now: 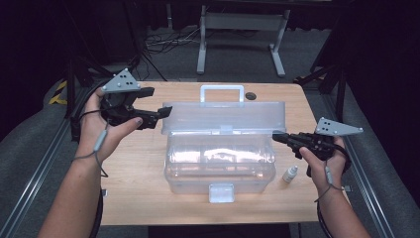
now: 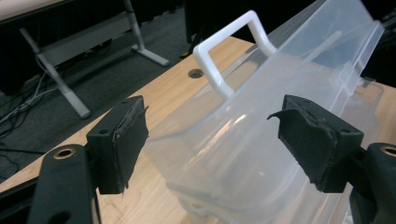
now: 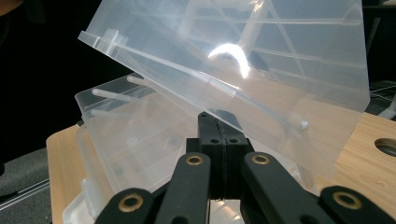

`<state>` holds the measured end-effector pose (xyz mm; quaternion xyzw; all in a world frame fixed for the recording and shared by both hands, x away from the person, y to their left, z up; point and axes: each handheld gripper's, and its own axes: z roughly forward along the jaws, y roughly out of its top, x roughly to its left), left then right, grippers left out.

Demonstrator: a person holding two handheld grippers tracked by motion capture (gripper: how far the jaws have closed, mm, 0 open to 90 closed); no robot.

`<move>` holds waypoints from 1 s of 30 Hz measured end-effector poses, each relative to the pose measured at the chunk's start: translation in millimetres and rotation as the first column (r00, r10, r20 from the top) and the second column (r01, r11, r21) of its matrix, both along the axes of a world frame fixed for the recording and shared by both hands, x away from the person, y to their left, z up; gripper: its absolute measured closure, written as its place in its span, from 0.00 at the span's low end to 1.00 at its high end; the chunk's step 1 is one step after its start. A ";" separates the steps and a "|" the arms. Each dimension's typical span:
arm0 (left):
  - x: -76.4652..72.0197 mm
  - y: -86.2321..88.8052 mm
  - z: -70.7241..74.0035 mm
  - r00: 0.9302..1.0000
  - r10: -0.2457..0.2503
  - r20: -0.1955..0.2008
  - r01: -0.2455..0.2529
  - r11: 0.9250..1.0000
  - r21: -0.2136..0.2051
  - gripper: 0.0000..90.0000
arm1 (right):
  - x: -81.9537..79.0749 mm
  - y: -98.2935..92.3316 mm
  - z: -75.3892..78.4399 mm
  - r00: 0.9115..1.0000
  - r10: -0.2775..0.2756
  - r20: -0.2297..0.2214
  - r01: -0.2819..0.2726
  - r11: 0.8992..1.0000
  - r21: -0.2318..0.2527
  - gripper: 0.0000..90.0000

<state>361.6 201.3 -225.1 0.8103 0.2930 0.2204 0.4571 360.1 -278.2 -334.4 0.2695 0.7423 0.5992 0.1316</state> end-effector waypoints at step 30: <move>-10.7 -8.6 -103.2 0.993 0.110 0.039 -0.106 0.989 -0.106 0.22 | 10.3 2.0 10.7 1.000 -0.020 -0.008 0.020 1.000 -0.001 1.00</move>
